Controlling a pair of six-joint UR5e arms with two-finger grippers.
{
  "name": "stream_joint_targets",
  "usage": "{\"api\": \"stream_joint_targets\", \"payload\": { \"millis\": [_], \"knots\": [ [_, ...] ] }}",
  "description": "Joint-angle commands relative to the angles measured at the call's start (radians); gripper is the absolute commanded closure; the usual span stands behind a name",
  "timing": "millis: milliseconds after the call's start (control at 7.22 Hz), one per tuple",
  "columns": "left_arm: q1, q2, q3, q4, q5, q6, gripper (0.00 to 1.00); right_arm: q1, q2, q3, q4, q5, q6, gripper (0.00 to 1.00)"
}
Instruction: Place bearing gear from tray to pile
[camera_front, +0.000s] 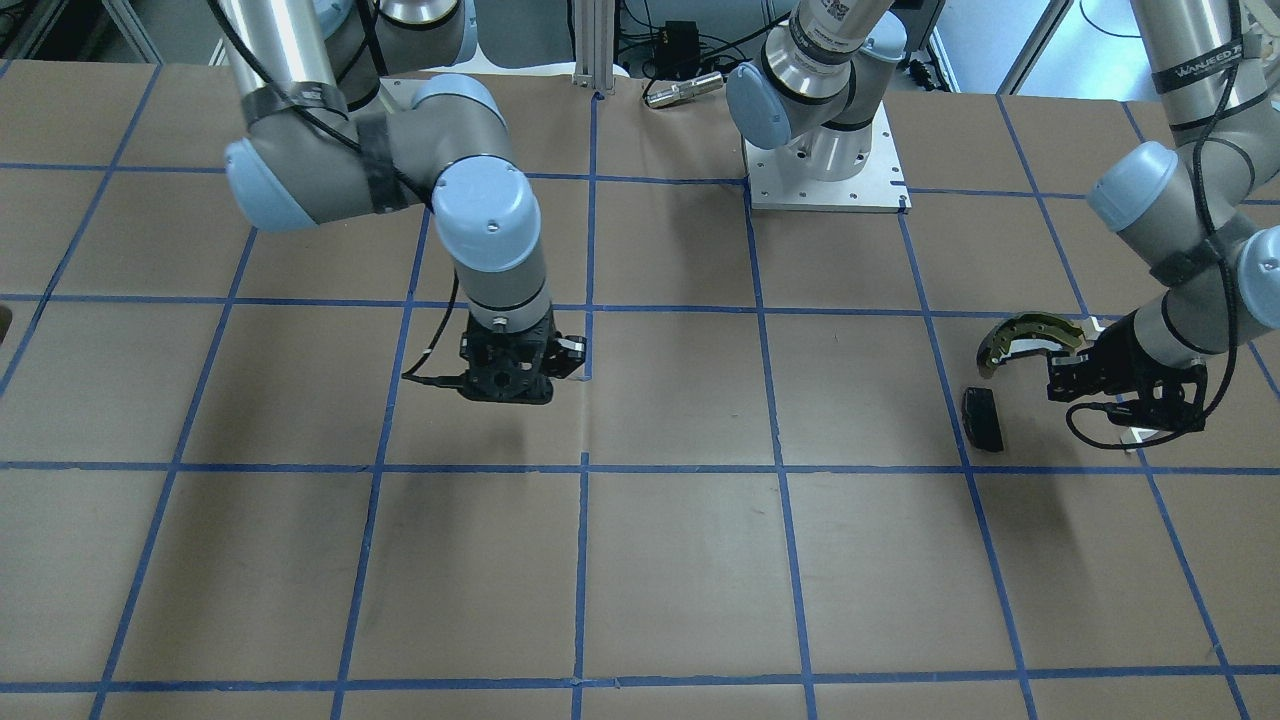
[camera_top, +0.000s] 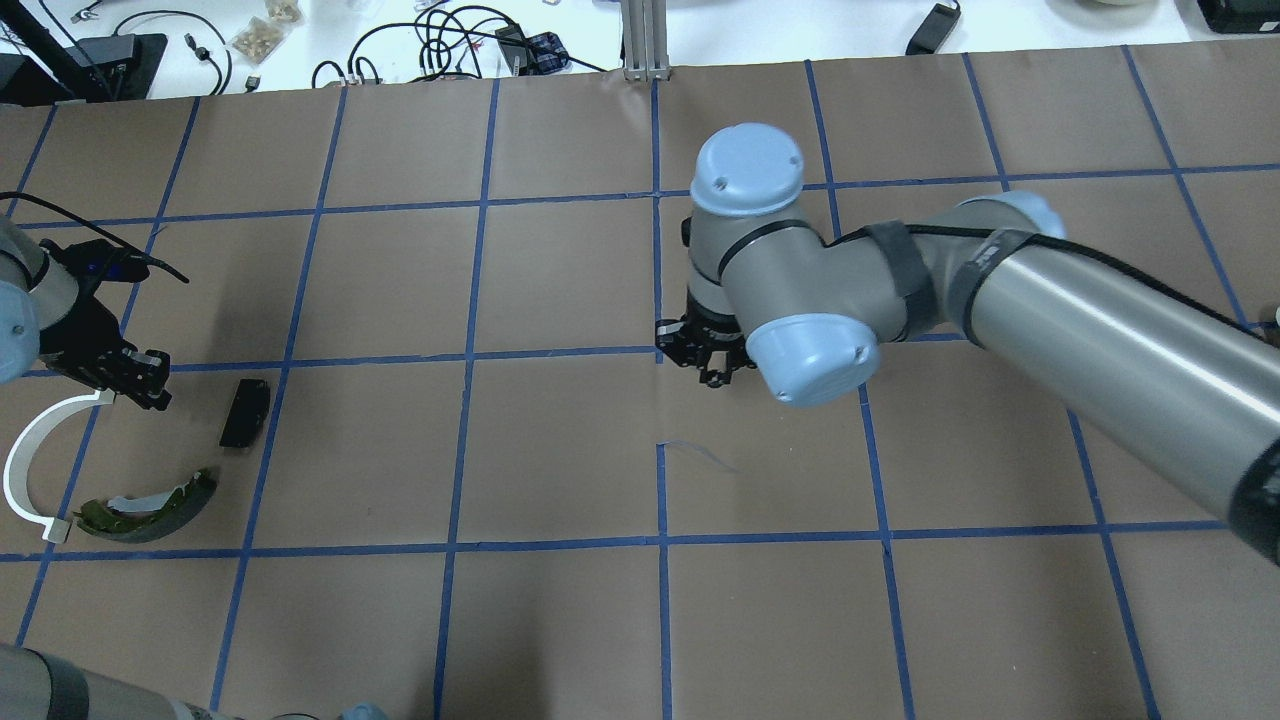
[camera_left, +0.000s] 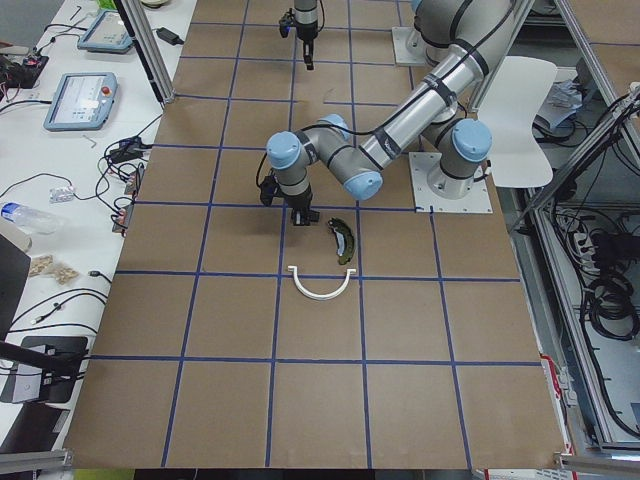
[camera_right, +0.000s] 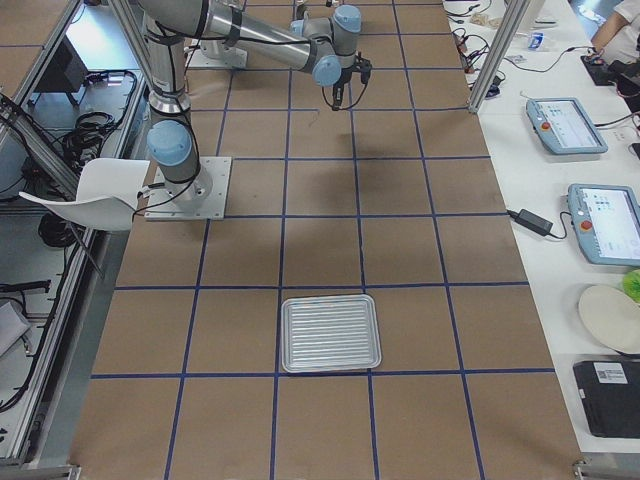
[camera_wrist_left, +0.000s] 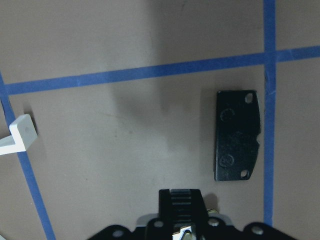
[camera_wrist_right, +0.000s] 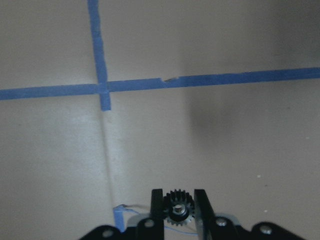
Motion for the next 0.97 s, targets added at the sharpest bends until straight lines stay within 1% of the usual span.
{"api": "stream_joint_targets", "payload": {
  "millis": [0, 138, 277, 415, 554, 692, 831],
  "knots": [
    [0.004, -0.047, -0.023, 0.06, 0.0, 0.005, 1.0, 0.079, 0.121, -0.002, -0.163, 0.067, 0.113, 0.86],
    [0.004, -0.059, -0.027, 0.066, -0.001, 0.008, 1.0, 0.087, 0.137, -0.01, -0.193, 0.104, 0.167, 0.84],
    [0.004, -0.071, -0.031, 0.066, -0.003, 0.008, 1.0, 0.087, 0.14, -0.01, -0.2, 0.103, 0.167, 0.82],
    [0.004, -0.078, -0.04, 0.066, -0.003, 0.008, 1.0, 0.085, 0.14, -0.011, -0.201, 0.088, 0.164, 0.46],
    [0.004, -0.081, -0.04, 0.067, -0.003, 0.002, 0.91, 0.084, 0.131, -0.02, -0.198, 0.083, 0.115, 0.0],
    [0.004, -0.081, -0.04, 0.067, -0.003, 0.007, 0.32, 0.067, 0.107, -0.04, -0.175, 0.068, 0.097, 0.0],
    [0.004, -0.078, -0.039, 0.067, -0.001, 0.007, 0.0, 0.049, 0.08, -0.068, -0.105, 0.007, 0.04, 0.0]
  ]
}}
